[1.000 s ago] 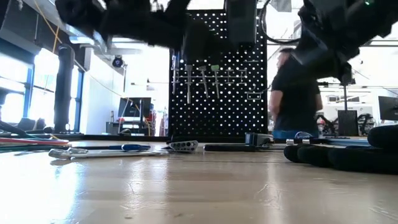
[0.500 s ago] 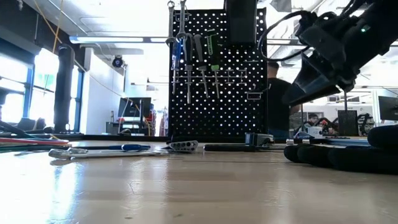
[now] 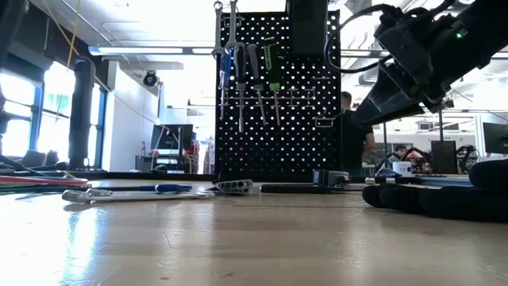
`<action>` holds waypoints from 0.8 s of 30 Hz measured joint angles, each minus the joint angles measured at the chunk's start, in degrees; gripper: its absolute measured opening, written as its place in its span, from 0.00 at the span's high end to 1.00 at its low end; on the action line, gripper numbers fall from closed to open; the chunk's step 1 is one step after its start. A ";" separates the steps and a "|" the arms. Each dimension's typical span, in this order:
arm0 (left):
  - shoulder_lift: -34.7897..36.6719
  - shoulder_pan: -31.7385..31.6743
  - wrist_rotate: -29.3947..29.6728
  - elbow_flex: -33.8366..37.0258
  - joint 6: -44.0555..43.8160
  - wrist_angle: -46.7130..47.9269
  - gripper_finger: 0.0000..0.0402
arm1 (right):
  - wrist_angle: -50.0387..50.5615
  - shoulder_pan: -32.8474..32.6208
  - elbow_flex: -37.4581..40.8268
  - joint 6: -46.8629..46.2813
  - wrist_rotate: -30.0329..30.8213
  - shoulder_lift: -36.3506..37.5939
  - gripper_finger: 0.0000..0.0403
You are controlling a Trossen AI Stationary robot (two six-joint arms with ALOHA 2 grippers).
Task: Hang tools onto peg board
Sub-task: Put the socket into the black bin on the peg board
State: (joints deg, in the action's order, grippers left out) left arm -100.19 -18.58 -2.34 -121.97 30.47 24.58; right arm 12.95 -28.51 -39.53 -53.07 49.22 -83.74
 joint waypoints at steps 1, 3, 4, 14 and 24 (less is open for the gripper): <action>-1.47 -0.83 -0.16 -2.08 -0.35 1.74 0.76 | -0.33 0.00 0.00 0.35 0.29 0.00 0.67; -4.47 -2.26 -0.98 -6.01 -0.90 5.30 0.76 | -1.20 0.00 0.00 0.78 0.34 0.02 0.67; -5.87 -2.78 -1.78 -7.74 -1.34 6.56 0.76 | -1.17 0.00 0.00 0.86 0.34 0.02 0.67; -11.59 -4.50 -3.42 -12.63 -1.94 9.72 0.75 | -1.18 -0.02 0.00 0.64 0.28 0.04 0.67; -11.64 -4.71 -3.62 -12.63 -2.84 10.27 0.65 | -1.49 -0.02 0.00 0.86 0.45 0.04 0.67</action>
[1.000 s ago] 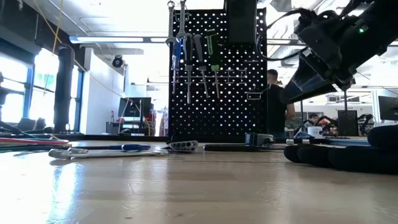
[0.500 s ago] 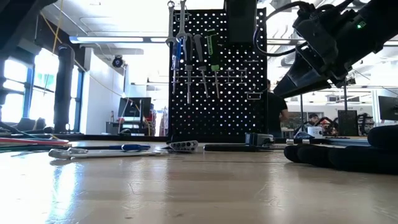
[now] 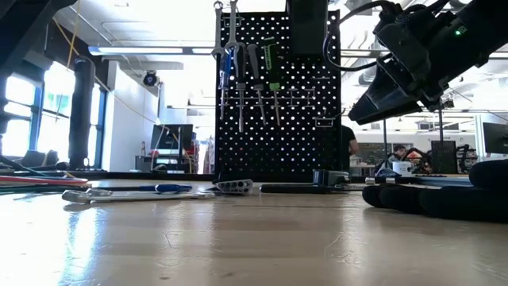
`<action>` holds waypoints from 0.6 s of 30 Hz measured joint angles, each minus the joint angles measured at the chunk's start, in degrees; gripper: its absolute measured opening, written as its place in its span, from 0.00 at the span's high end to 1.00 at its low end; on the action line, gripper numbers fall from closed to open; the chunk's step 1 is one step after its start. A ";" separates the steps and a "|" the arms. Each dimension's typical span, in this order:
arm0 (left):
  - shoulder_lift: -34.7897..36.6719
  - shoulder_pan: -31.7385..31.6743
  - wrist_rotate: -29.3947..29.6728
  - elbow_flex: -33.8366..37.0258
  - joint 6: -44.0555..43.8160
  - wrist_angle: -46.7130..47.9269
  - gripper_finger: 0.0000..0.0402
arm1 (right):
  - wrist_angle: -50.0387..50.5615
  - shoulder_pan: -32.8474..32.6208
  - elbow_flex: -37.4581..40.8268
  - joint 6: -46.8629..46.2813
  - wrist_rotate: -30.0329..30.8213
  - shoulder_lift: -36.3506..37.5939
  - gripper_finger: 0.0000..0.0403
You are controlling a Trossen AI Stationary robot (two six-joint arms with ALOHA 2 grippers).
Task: Hang tools onto peg board
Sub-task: Put the socket into the black bin on the peg board
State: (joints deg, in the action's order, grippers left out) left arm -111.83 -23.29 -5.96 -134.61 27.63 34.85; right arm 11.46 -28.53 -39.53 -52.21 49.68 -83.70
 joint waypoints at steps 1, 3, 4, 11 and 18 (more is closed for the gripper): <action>-0.07 0.00 -0.04 0.00 -0.02 0.01 0.63 | -0.12 0.00 0.00 0.00 0.10 0.00 0.67; -0.37 0.00 -0.20 0.00 -0.11 -0.25 0.59 | -0.12 0.00 0.00 -0.02 0.08 0.00 0.67; -0.46 -0.01 -0.27 0.00 -0.32 -0.13 0.57 | -0.13 0.00 0.00 -0.21 0.08 0.00 0.67; -1.27 0.04 -1.46 0.00 -1.07 -0.65 0.51 | -0.15 0.00 0.00 -0.39 -0.21 0.00 0.67; -1.01 0.02 -1.41 -0.33 -1.57 -1.94 0.51 | 0.12 0.00 0.00 -0.24 -0.32 0.00 0.67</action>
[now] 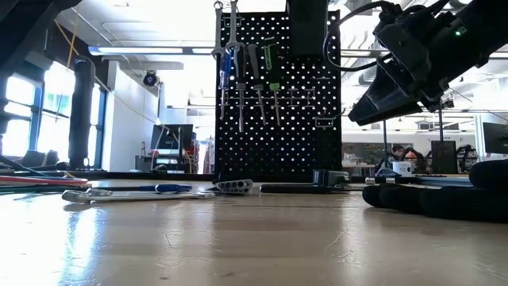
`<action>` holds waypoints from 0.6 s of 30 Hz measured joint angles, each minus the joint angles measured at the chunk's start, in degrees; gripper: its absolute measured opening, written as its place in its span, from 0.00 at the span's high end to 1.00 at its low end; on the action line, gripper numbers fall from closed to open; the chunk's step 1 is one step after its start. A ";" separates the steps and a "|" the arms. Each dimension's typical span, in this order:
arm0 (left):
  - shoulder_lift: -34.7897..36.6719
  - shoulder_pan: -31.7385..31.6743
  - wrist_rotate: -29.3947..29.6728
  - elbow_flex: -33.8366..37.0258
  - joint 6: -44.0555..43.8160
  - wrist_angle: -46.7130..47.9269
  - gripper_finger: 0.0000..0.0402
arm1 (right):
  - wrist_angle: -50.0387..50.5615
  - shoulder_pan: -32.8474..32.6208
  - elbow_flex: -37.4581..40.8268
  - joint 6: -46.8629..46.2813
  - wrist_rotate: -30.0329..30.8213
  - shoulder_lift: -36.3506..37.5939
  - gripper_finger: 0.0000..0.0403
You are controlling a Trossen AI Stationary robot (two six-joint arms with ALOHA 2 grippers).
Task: Hang tools onto peg board
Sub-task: Put the socket into the black bin on the peg board
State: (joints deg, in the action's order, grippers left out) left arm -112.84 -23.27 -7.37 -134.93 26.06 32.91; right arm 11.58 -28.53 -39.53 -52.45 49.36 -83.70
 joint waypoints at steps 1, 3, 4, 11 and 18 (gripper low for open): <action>0.20 0.00 0.15 0.00 0.00 0.34 0.51 | 0.20 0.00 0.00 0.00 -0.02 0.00 0.67; 0.92 0.01 0.91 0.00 0.17 0.63 0.51 | 0.39 -0.02 0.00 0.00 0.17 0.00 0.67; 1.25 0.03 1.57 0.00 0.67 1.18 0.51 | 0.70 -0.02 0.00 0.00 0.29 0.00 0.67; 6.06 2.05 9.22 -0.02 5.63 8.39 0.51 | 6.57 0.83 -0.32 0.19 6.85 0.23 0.67; 11.39 6.14 13.90 -0.11 6.09 17.42 0.51 | 19.03 4.76 -7.76 7.38 15.50 0.96 0.67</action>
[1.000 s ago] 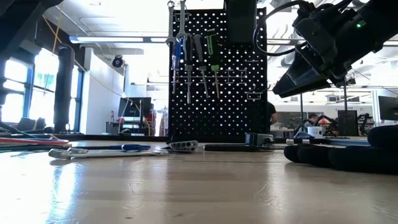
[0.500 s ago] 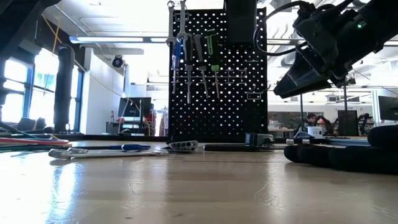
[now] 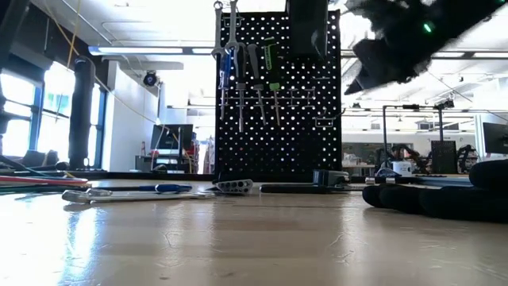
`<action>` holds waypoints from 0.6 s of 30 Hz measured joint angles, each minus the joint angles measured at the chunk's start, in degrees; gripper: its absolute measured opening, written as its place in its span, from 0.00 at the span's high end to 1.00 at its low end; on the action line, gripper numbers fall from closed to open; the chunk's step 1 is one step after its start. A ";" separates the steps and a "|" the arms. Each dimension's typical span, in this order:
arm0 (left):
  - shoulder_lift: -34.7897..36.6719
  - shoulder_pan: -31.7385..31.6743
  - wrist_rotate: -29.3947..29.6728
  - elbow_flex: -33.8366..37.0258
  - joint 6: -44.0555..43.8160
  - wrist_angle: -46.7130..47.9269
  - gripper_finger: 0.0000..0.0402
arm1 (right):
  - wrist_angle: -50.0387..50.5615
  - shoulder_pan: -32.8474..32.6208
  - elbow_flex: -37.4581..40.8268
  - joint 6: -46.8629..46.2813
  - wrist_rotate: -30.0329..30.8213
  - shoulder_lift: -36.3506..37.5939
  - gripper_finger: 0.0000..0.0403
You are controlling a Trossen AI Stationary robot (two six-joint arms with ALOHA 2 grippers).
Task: Hang tools onto peg board
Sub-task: Put the socket into the black bin on the peg board
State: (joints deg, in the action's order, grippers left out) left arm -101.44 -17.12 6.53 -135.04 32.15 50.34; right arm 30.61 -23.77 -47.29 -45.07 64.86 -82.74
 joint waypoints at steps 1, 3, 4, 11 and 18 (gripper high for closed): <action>0.54 0.68 0.72 0.00 -0.20 1.30 0.51 | 1.13 0.45 -1.75 2.69 1.12 0.00 0.67; 1.56 1.91 2.14 0.00 -0.58 4.25 0.51 | 3.18 1.14 -5.65 8.67 2.73 0.00 0.67; 1.90 2.59 2.96 0.00 -0.79 5.73 0.51 | 4.24 1.40 -7.46 11.47 3.53 0.02 0.67; 3.61 6.88 9.08 0.00 -3.35 17.69 0.51 | 20.98 3.91 -18.75 14.64 0.38 0.04 0.67; 7.29 9.74 5.85 0.07 -10.41 24.23 0.51 | 27.53 10.54 -15.87 10.76 -26.35 0.07 0.67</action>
State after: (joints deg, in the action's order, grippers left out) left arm -94.15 -7.38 12.38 -134.98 21.74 74.57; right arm 58.14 -13.23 -63.16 -34.31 38.51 -82.67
